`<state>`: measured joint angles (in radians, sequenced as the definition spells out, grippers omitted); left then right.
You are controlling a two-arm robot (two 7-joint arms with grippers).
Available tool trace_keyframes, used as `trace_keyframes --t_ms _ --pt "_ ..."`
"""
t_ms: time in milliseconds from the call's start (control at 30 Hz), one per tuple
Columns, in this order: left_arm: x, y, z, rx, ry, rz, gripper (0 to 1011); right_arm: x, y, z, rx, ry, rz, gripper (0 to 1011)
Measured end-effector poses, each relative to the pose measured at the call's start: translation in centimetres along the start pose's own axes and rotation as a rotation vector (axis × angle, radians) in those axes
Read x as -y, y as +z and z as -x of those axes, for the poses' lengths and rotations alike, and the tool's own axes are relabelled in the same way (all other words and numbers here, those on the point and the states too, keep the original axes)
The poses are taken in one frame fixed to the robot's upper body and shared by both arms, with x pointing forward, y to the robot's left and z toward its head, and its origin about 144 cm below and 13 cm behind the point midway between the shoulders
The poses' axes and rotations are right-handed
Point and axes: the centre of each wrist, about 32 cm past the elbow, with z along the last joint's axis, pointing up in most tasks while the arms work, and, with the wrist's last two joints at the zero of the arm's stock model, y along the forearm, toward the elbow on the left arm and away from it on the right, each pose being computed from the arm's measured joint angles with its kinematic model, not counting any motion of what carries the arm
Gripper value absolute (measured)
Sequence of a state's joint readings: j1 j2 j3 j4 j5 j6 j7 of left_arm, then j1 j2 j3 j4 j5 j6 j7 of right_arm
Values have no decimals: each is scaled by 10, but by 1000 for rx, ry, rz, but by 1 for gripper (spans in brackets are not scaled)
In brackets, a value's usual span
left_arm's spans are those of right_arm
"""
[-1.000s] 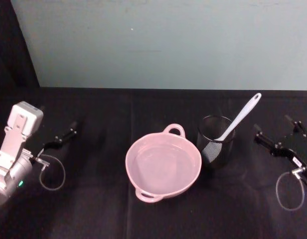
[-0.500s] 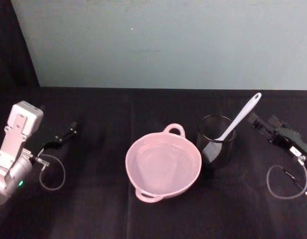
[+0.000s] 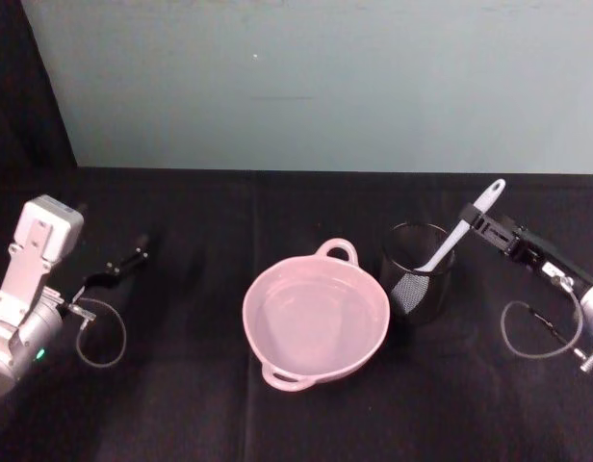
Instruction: Use the one hand to pick up the spoon and stir the clear water in the bowl.
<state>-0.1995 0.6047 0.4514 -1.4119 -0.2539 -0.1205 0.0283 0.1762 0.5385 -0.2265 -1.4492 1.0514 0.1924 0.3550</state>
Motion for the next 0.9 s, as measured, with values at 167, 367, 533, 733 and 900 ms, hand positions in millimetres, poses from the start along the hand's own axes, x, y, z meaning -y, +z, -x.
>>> trace_keyframes --t_ms 167,367,533,733,900 --pt "0 0 0 0 0 0 1005 -5 2 1 6 4 3 1003" --pt "0 0 0 0 0 0 1005 -10 2 1 8 2 5 1003" --pt "0 0 0 0 0 0 1005 -12 1 0 7 3 -1 1003" --pt "0 0 0 0 0 0 1005 -11 2 0 7 4 -1 1003" --pt "0 0 0 0 0 0 1005 -11 2 0 8 4 0 968"
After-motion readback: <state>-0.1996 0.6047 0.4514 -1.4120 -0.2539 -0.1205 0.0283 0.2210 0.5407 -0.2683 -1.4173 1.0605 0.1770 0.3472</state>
